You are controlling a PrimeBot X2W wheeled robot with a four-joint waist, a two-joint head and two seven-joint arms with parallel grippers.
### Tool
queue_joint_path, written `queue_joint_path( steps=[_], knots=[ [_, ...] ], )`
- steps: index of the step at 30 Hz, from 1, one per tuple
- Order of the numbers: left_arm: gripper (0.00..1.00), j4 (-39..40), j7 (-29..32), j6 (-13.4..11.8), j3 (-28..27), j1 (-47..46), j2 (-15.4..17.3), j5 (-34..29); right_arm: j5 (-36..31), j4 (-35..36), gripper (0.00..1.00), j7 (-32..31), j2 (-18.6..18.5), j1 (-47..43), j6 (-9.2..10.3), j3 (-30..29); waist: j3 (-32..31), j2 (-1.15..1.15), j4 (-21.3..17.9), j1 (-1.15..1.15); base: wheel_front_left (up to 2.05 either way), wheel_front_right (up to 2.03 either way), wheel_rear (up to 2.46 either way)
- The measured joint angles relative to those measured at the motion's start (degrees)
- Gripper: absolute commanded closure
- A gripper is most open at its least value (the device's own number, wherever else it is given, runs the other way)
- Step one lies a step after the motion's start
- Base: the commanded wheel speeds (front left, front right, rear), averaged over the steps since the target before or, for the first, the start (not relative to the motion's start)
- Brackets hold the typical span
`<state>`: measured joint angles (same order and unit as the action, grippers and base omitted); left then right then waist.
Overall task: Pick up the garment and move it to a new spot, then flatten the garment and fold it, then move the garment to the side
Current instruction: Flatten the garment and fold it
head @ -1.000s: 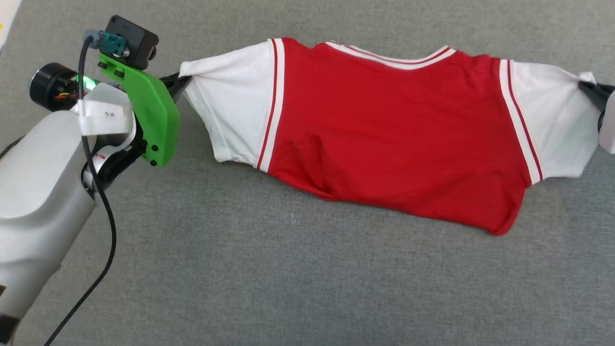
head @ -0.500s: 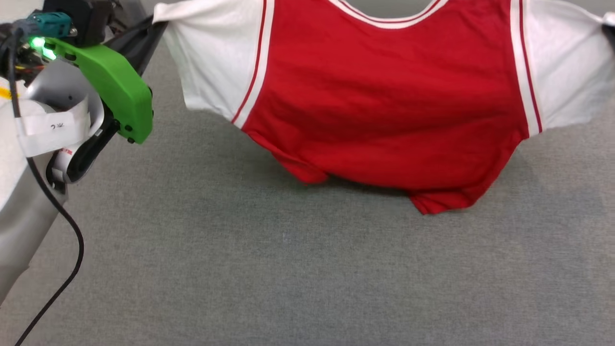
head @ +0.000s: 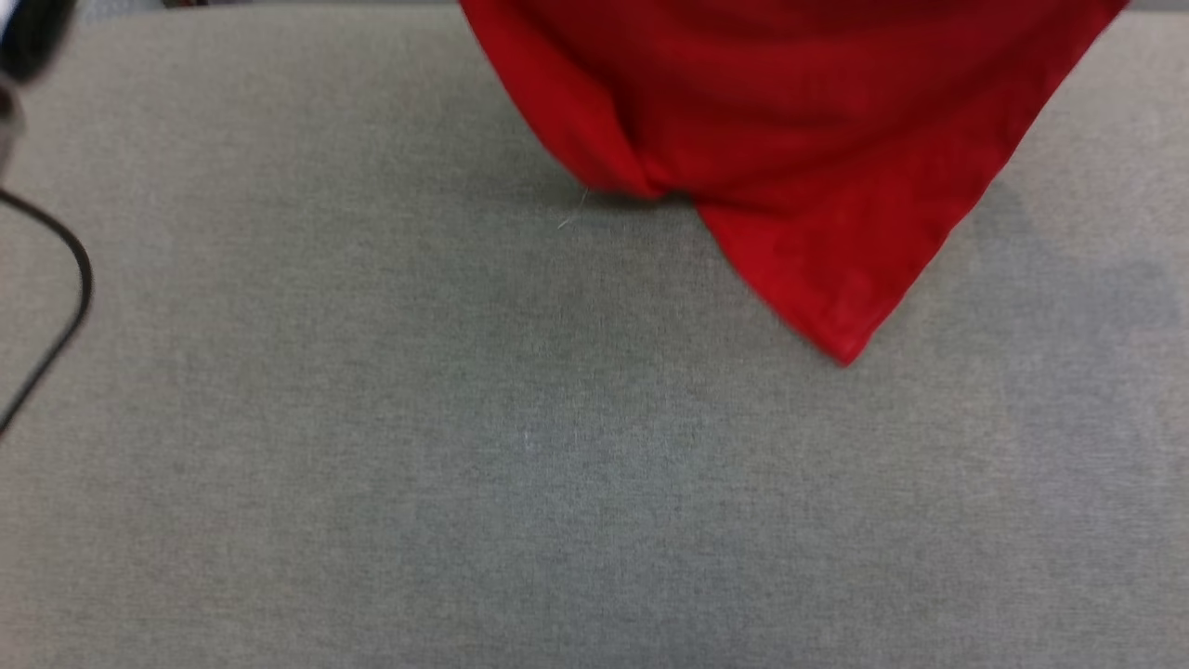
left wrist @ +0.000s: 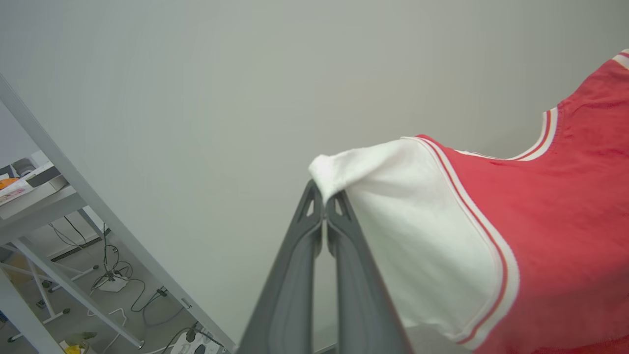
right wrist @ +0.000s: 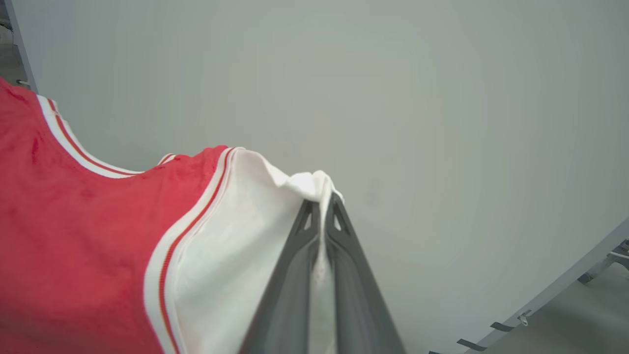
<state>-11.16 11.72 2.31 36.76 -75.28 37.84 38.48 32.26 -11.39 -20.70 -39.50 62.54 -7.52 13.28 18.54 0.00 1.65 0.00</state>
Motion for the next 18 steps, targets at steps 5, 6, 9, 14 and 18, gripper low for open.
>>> queue_joint_path(
  steps=[5, 6, 9, 14, 18],
  knots=[
    [1.00, -6.72, -2.41, 1.27, -1.24, -11.97, -2.99, -2.16, -4.23, -5.36, 1.00, 0.36, 2.33, 13.97, 0.00, 0.71, 5.28, 0.00, 0.03, 0.00, 0.00, 0.00, 0.00],
    [1.00, -8.29, -2.76, 1.57, -1.31, -14.18, -3.37, -2.85, -5.16, -6.86, 1.00, 0.89, 2.99, 16.60, 0.00, 1.04, 6.31, 0.00, 0.03, 0.00, 0.00, 0.00, 0.00],
    [1.00, -12.26, -4.12, 2.36, -1.72, -19.97, -4.60, -3.93, -6.92, -11.12, 1.00, 2.50, 4.58, 23.43, -0.01, 2.56, 8.89, 0.00, 0.00, 0.01, 0.00, 0.00, 0.00],
    [1.00, -17.71, -5.99, 3.59, -1.70, -27.39, -6.58, -4.55, -8.48, -18.34, 1.00, 5.90, 5.98, 33.08, -0.01, 4.88, 11.63, 0.00, 0.14, 0.01, 0.00, 0.00, 0.00],
    [1.00, -20.92, -7.92, 4.09, -2.24, -30.35, -7.21, -4.11, -8.93, -23.83, 1.00, 8.38, 6.88, 38.91, -0.01, 7.08, 11.62, 0.00, 0.49, 0.02, 0.00, 0.00, 0.00]
  ],
)
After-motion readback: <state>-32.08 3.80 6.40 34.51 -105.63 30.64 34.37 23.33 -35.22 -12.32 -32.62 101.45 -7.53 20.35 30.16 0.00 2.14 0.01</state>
